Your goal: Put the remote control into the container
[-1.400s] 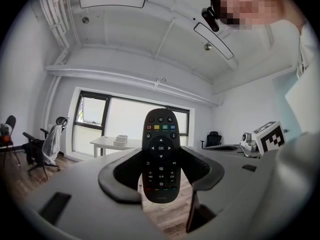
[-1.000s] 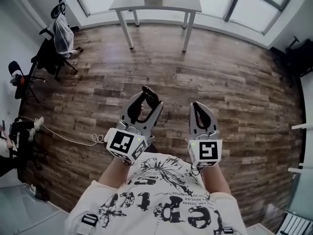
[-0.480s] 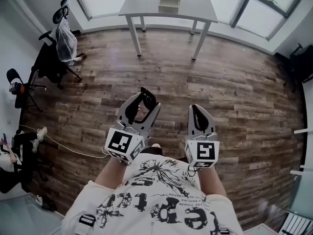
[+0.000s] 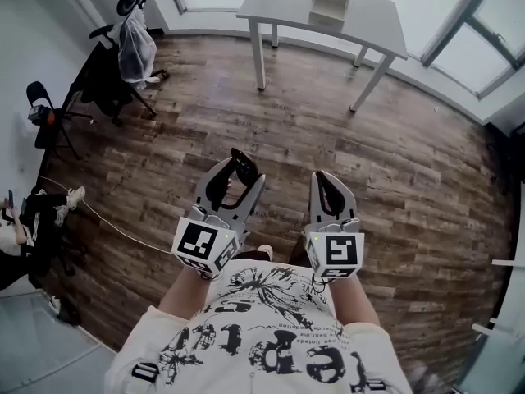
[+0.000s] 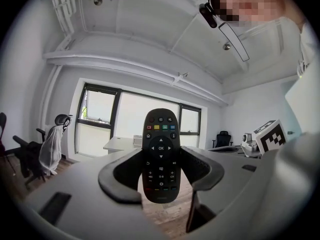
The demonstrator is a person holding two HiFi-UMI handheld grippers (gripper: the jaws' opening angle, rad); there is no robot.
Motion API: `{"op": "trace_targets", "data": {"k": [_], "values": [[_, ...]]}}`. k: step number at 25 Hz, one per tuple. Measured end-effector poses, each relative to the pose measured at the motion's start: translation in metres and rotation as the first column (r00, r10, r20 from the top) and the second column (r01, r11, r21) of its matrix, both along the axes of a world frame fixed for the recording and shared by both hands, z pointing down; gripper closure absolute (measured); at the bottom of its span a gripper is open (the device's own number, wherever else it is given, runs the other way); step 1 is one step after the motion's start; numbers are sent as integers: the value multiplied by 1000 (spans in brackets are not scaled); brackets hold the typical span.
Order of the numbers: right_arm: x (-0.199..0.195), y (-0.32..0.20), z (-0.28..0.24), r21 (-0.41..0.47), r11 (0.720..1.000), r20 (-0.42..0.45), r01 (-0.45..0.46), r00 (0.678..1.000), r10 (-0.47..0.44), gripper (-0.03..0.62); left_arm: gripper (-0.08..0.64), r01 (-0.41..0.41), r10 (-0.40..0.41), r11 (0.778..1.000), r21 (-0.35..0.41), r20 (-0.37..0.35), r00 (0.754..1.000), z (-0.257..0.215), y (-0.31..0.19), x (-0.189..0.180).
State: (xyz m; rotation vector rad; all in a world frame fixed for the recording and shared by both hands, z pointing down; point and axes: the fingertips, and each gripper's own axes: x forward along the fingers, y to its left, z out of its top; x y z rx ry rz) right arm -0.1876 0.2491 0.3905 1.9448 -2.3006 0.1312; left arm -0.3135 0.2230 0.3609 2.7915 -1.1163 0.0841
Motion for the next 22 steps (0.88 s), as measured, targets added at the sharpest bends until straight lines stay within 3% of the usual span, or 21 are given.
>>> {"op": "trace_targets", "data": {"k": [6, 12, 22], "values": [[36, -53, 1, -4, 995, 19, 104, 994, -104, 591, 311, 99, -99, 995, 15, 9, 995, -2, -34, 35], [98, -103, -27, 40, 978, -6, 205, 979, -205, 591, 312, 186, -186, 981, 57, -8, 982, -26, -70, 101], [239, -141, -24, 27, 981, -8, 191, 982, -191, 591, 311, 179, -178, 982, 58, -23, 984, -29, -107, 233]]}}
